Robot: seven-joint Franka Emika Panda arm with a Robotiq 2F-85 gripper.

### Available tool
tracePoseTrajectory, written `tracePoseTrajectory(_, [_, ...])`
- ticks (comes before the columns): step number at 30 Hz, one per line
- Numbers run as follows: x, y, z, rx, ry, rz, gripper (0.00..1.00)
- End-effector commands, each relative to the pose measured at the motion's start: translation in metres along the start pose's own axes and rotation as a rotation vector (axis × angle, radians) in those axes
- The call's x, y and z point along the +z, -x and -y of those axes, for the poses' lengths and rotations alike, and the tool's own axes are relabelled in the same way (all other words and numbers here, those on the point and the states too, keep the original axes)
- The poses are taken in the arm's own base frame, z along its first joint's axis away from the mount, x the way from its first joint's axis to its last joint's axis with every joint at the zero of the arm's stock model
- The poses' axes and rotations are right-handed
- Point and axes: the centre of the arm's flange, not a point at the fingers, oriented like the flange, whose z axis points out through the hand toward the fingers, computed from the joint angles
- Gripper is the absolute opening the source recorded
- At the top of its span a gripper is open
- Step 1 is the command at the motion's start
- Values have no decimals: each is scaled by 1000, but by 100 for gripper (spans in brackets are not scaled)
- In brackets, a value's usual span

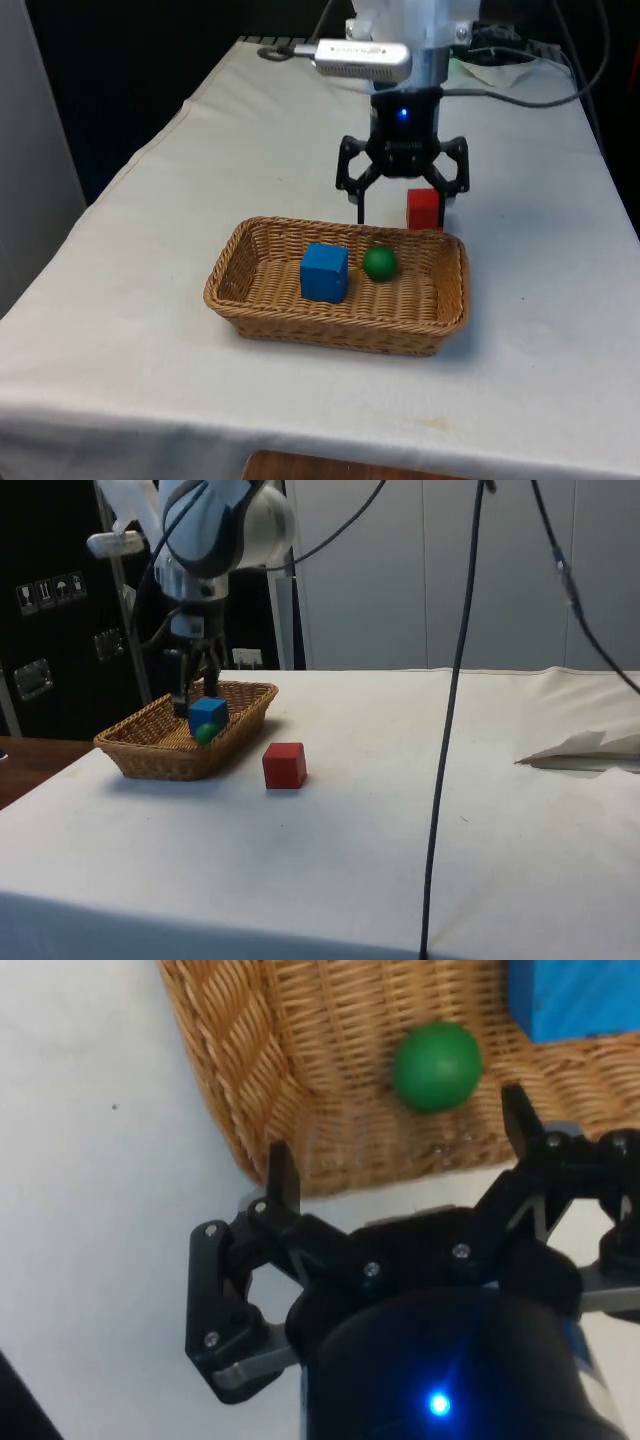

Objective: Place all non-red objects into the basket.

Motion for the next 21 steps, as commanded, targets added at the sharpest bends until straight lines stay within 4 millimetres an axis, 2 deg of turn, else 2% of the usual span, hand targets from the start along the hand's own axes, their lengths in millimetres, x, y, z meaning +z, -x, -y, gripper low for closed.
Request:
tracePoseTrajectory(1, [-5,3,-2,1,4,3,100])
tracePoseTrajectory(5, [-19,14,-5,1,-2,3,100])
tracePoseTrajectory(6, [-17,12,-4,2,-9,2,100])
tracePoseTrajectory(13, [-43,35,-8,-6,-11,4,100])
tracePoseTrajectory(14, [-38,30,-6,-3,-19,3,100])
tracePoseTrajectory(21, [-64,53,-6,-26,-20,4,100])
